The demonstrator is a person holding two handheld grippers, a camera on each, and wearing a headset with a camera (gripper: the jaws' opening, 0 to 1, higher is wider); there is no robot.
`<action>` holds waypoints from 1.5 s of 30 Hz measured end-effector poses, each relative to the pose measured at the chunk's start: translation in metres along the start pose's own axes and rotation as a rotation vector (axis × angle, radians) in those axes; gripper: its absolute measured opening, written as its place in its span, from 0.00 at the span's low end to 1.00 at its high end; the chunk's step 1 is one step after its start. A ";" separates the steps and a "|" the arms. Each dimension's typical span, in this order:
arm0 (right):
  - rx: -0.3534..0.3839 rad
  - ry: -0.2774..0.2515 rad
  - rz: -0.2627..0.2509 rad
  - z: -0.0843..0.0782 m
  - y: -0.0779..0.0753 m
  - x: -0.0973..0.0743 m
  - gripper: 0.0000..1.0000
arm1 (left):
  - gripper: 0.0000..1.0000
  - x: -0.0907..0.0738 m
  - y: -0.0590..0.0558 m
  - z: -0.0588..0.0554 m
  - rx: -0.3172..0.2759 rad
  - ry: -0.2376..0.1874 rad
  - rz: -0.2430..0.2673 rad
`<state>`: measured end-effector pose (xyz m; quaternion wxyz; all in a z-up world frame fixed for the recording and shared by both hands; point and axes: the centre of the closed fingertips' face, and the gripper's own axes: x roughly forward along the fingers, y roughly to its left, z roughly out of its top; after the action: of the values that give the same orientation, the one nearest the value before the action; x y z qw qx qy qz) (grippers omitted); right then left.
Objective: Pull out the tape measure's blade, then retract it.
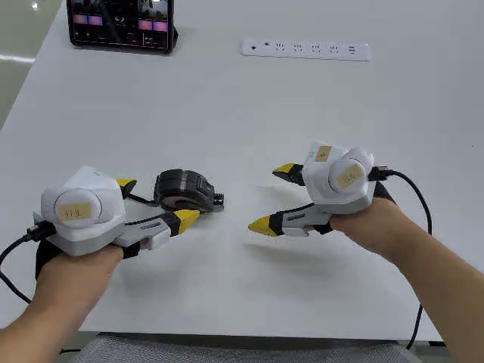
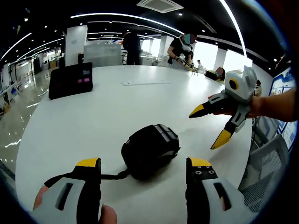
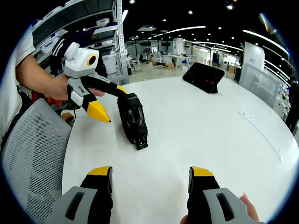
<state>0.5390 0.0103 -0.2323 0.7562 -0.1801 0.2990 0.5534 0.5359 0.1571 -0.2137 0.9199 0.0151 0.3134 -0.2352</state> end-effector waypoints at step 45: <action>0.090 -0.023 -0.115 -0.037 0.007 -0.071 0.96 | 0.99 -0.043 0.002 -0.013 0.192 0.028 -0.092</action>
<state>0.5083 -0.0613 -0.2133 0.7976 -0.1563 0.3042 0.4969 0.5001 0.1792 -0.1994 0.8979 0.0921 0.3026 -0.3060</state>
